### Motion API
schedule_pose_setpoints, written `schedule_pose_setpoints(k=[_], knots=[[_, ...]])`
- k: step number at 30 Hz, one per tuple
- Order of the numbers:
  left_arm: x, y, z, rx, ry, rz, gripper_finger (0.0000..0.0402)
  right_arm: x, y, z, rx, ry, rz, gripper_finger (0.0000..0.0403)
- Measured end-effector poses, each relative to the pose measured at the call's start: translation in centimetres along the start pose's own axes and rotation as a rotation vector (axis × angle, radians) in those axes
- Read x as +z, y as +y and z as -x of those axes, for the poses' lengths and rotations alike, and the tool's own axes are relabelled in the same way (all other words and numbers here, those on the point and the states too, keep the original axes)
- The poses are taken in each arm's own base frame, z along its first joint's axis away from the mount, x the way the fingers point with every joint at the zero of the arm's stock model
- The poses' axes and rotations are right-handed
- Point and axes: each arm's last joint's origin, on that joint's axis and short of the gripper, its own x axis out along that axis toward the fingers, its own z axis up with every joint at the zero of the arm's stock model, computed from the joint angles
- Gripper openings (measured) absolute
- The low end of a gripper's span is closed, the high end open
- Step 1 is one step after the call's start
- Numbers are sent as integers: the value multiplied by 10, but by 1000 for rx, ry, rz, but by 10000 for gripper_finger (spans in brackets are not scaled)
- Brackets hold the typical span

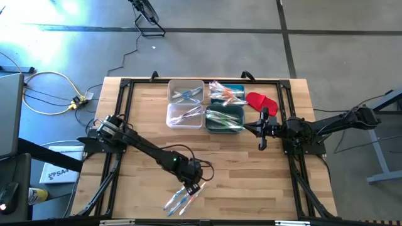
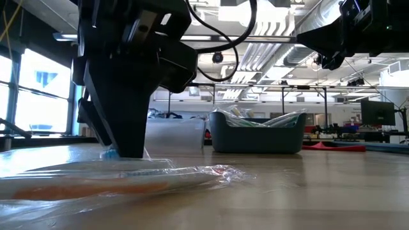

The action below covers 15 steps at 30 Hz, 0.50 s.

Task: Pick & Place Toothbrushes
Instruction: Put the blue toothbrush into the white bin

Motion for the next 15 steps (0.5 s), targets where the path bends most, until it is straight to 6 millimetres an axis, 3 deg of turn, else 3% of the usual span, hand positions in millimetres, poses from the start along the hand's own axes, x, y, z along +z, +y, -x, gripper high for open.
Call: schedule_pose_setpoints(k=[9,15], knots=[[-1,2,0,18,8,-18,37,0,0,0,0,0,0,4],[2,6,0,31,28,-47,19,0,0,0,0,0,0,4]])
